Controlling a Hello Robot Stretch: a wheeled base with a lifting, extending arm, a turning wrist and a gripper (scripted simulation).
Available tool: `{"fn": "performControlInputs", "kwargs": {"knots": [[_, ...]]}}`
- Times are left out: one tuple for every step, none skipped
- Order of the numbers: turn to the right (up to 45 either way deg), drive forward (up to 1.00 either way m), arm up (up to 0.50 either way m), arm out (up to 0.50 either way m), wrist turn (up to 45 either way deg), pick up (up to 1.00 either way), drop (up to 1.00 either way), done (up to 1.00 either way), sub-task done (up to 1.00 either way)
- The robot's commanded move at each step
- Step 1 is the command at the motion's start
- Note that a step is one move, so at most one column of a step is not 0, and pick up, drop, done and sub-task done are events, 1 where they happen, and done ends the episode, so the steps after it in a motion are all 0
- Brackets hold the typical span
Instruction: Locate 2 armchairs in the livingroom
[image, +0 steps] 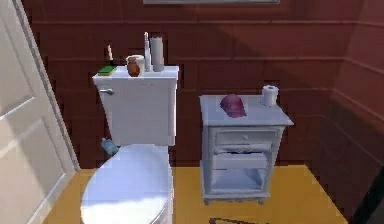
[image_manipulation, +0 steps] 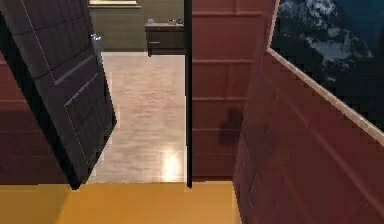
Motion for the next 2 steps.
{"fn": "performControlInputs", "kwargs": {"knots": [[-45.0, 0.00, 0.00, 0.00, 0.0, 0.00, 0.00, 0.00, 0.00], [-42.0, 0.00, 0.00, 0.00, 0.0, 0.00, 0.00, 0.00, 0.00]]}}
